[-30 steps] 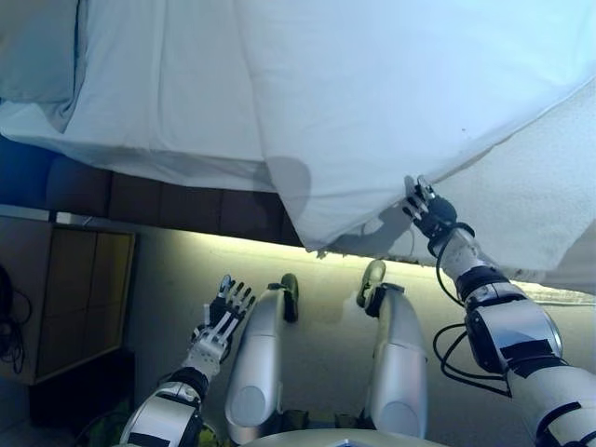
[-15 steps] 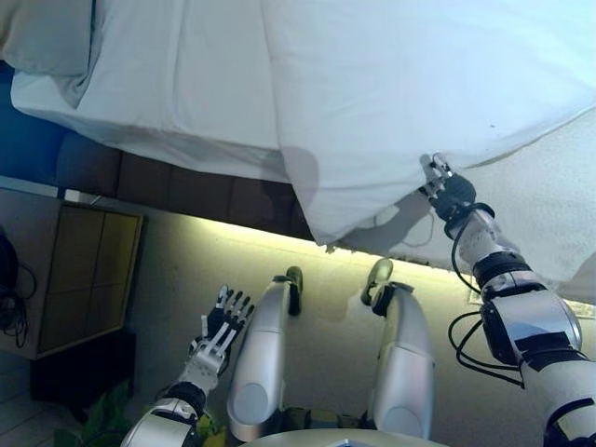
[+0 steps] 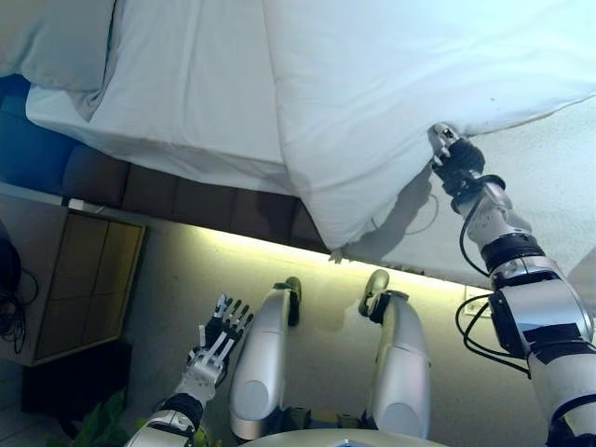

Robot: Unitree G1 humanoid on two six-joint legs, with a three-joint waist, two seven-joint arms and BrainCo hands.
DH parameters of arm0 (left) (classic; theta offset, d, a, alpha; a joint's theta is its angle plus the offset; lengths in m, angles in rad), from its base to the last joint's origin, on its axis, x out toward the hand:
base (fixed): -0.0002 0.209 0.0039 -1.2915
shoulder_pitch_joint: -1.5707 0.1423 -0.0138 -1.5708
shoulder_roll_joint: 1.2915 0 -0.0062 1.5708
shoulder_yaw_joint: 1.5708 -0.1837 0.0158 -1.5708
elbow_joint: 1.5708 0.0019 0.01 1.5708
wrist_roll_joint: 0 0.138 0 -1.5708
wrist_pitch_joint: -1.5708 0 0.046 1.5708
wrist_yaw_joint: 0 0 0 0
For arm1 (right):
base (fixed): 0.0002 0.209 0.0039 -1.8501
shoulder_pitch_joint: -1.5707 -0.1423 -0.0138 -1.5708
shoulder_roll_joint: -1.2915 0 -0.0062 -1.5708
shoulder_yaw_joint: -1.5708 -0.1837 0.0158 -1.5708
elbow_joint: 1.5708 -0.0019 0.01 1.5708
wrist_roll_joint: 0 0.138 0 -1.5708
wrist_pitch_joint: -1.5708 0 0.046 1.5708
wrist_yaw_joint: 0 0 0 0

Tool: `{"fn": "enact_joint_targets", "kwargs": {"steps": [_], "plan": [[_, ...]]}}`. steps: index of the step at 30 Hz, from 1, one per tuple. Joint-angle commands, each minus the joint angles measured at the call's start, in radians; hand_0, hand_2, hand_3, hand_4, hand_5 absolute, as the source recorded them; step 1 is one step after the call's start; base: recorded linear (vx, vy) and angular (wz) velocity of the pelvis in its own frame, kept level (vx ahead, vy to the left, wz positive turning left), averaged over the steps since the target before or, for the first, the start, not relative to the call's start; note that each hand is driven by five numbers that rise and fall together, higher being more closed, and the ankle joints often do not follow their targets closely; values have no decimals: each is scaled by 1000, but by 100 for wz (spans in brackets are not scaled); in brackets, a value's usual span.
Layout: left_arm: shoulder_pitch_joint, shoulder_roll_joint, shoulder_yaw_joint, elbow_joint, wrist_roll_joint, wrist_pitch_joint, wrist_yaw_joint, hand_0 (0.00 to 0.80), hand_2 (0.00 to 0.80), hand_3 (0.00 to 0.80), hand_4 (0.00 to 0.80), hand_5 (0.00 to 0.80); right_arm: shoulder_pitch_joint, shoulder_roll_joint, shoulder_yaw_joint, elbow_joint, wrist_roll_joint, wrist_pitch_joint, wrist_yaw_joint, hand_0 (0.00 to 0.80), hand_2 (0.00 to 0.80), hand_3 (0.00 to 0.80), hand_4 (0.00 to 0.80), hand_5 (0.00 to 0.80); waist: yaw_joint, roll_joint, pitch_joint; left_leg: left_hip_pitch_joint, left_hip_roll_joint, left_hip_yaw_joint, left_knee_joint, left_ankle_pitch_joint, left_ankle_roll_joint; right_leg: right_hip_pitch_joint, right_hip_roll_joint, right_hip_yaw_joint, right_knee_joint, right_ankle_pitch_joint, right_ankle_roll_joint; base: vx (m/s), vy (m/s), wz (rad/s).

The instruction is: Make the bed neatly

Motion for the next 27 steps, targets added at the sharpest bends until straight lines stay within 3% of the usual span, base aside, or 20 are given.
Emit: {"fn": "enact_joint_targets", "kwargs": {"steps": [1, 11, 15, 18, 19, 21, 23, 27], "plan": [[66, 36, -13, -44, 40, 1, -5, 0, 0, 0, 0, 0, -74, -41, -1, -99, 39, -49, 56, 800, 800, 800, 800, 800, 37, -20, -27, 16, -9, 16, -28, 25, 22, 100, 4, 5, 48, -88, 9, 0, 0, 0], [59, 48, -4, -10, 31, -45, -21, 0, 0, 0, 0, 0, -41, -23, 4, -60, 38, -6, 78, 800, 800, 800, 800, 800, 35, -34, -40, 83, 1, 20, -71, 33, 21, 166, 5, 0, 0, -78, 14, 0, 0, 0], [34, 62, 8, -88, -10, -134, 0, 0, 0, 0, 0, 0, 7, 7, 0, -68, 34, 7, 99, 800, 800, 800, 800, 800, 34, -45, -56, 144, 6, 21, -133, 55, 12, 227, 7, -4, -61, -59, 28, 53, -2, -5], [-21, 72, 14, -178, -76, -159, 76, 0, 0, 0, 0, 0, 36, 53, 1, -79, 40, 13, 110, 800, 800, 800, 800, 800, 33, -55, -76, 194, 8, 20, -199, 83, 2, 284, 14, -8, -134, -35, 45, 48, -25, 1], [-49, 74, 13, -202, -78, -177, 98, 0, 0, 0, 0, 0, 39, 67, 4, -83, 41, 16, 110, 800, 800, 800, 800, 800, 30, -61, -81, 202, 11, 31, -235, 123, 5, 294, 15, -20, -175, -1, 39, 0, 0, 0], [-100, 74, -4, -244, -77, -193, 120, 0, 0, 0, 0, 0, 47, 93, 12, -92, 48, 19, 103, 800, 800, 800, 800, 800, 25, -70, -93, 230, 15, 33, -286, 146, -3, 325, 26, -24, -231, 18, 48, 2, -37, -11], [-147, 73, -33, -264, -39, -183, 122, 0, 0, 0, 0, 0, 56, 117, 24, -109, 46, 21, 95, 800, 800, 800, 800, 800, 19, -79, -104, 256, 19, 34, -329, 163, -11, 353, 39, -27, -283, 36, 56, 30, -47, -10], [-221, 66, -123, -261, 58, -85, 95, 0, 0, 0, 0, 0, 60, 143, 56, -143, 46, 31, 90, 800, 800, 800, 800, 800, 1, -95, -126, 303, 26, 48, -408, 194, -19, 400, 60, -34, -377, 74, 72, 27, -31, -7]]}}
